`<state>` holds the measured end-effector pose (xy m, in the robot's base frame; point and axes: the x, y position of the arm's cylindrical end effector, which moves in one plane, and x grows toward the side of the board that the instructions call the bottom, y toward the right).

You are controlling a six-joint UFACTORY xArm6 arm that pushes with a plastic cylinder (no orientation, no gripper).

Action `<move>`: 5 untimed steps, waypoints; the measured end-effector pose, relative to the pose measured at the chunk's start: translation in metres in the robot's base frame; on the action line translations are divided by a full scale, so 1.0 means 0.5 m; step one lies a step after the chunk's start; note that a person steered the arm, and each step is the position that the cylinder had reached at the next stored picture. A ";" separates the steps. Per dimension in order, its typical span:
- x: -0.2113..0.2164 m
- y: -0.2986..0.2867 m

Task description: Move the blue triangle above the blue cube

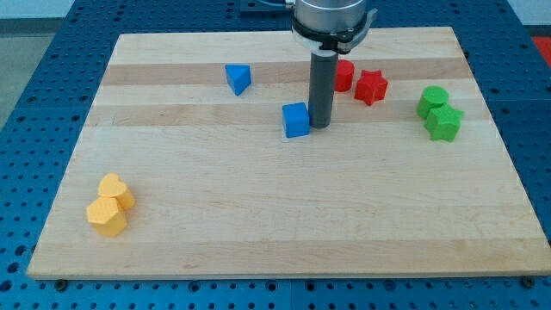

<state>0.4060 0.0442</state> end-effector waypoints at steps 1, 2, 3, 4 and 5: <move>0.000 -0.015; 0.031 -0.015; 0.105 -0.018; 0.111 -0.104; 0.083 -0.214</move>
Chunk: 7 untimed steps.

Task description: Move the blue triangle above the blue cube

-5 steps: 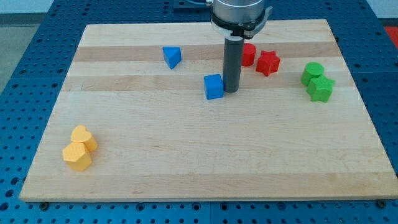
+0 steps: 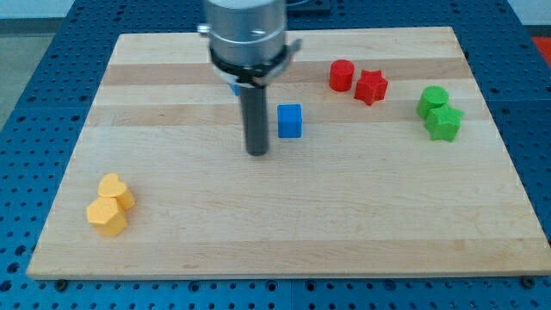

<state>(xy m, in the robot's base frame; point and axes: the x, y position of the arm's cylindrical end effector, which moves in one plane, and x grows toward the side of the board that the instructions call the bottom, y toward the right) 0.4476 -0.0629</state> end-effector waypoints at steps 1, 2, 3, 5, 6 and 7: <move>-0.059 -0.073; -0.140 -0.099; -0.224 -0.099; -0.323 -0.041; -0.343 0.007; -0.343 0.037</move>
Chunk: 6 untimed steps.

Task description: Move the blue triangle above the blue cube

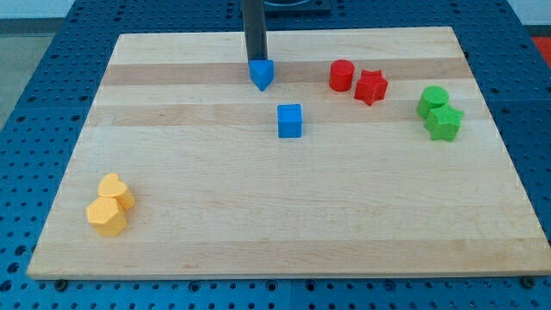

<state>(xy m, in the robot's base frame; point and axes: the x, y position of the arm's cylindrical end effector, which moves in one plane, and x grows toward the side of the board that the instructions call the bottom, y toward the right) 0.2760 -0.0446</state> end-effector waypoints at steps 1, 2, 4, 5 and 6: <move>0.032 0.000; 0.078 0.000; 0.134 0.000; 0.136 0.000; 0.151 0.000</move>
<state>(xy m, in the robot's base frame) 0.3514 -0.0446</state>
